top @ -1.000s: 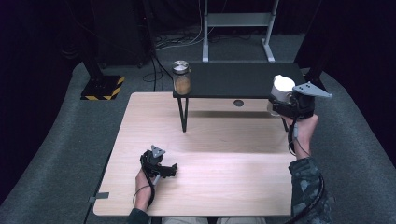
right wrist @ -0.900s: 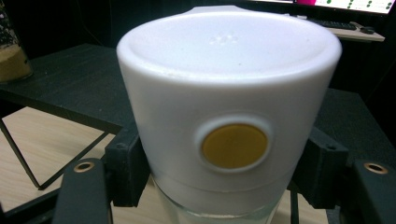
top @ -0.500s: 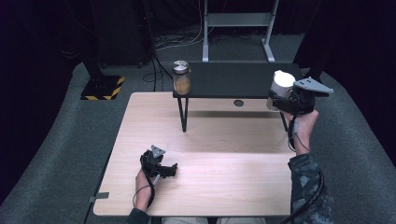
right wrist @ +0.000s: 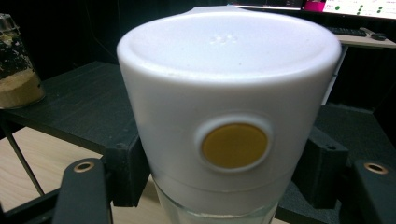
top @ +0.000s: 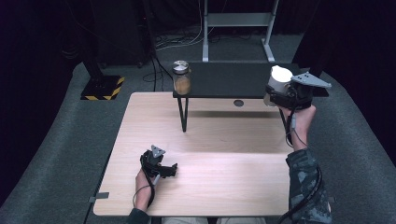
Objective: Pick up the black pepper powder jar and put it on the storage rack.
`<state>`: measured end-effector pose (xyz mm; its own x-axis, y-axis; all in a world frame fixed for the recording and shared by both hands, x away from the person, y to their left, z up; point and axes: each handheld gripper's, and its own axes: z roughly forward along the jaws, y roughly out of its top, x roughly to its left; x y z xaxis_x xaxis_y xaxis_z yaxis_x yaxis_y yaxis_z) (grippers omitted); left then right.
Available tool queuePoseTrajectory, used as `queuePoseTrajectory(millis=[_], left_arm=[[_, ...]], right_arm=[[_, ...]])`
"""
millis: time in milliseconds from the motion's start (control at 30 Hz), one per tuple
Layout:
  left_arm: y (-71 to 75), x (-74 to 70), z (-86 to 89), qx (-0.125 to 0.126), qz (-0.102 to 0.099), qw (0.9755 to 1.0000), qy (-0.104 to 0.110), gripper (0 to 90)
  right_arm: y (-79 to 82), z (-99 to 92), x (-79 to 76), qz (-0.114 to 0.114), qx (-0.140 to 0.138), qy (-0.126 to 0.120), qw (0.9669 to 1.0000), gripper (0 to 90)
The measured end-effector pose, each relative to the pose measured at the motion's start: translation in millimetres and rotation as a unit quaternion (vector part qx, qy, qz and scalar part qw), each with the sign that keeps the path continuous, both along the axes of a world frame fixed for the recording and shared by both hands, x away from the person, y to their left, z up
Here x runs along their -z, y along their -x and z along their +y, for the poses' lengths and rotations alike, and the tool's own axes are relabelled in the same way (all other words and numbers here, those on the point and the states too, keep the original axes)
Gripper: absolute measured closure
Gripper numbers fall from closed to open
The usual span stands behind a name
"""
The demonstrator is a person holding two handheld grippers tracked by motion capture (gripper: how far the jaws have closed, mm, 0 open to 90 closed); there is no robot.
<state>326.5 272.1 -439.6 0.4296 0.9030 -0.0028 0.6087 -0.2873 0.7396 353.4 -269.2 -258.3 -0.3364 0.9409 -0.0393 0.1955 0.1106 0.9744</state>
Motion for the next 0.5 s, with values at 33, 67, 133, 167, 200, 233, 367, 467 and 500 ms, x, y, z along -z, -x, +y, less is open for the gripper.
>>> queuePoseTrajectory(millis=[33, 67, 133, 167, 200, 233, 367, 467, 500], left_arm=[[0.0, 0.0, 0.0, 0.000, 0.000, 1.0000, 0.000, 0.2], [0.0, 0.0, 0.0, 0.000, 0.000, 1.0000, 0.000, 0.2], [0.0, 0.0, 0.0, 0.000, 0.000, 1.0000, 0.000, 0.2], [0.0, 0.0, 0.0, 0.000, 0.000, 1.0000, 0.000, 0.2], [0.0, 0.0, 0.0, 0.000, 0.000, 1.0000, 0.000, 0.2], [0.0, 0.1, 0.0, 0.000, 0.000, 1.0000, 0.000, 0.2], [0.0, 0.1, 0.0, 0.000, 0.000, 1.0000, 0.000, 0.1], [0.0, 0.0, 0.0, 0.000, 0.000, 1.0000, 0.000, 0.2], [0.0, 0.0, 0.0, 0.000, 0.000, 1.0000, 0.000, 0.1]], right_arm=[[-0.6, 0.6, -0.4, 0.000, 0.000, 0.001, 1.0000, 29.7], [-2.0, 1.3, -0.9, 0.000, -0.001, 0.002, 1.0000, 29.8], [-3.2, 2.1, -1.3, 0.001, -0.002, 0.000, 1.0000, 29.7], [-3.7, 2.2, -1.5, 0.001, -0.002, -0.001, 1.0000, 29.8], [-3.7, 2.2, -1.5, 0.001, -0.002, -0.001, 1.0000, 29.8], [-4.8, 2.3, -1.7, 0.000, -0.004, -0.003, 1.0000, 29.7], [-7.1, 3.6, -3.5, 0.002, -0.006, -0.004, 1.0000, 29.7], [-8.2, 4.1, -4.6, 0.002, -0.006, -0.005, 1.0000, 29.7], [-9.3, 4.2, -5.7, 0.001, -0.007, -0.006, 1.0000, 29.7]])
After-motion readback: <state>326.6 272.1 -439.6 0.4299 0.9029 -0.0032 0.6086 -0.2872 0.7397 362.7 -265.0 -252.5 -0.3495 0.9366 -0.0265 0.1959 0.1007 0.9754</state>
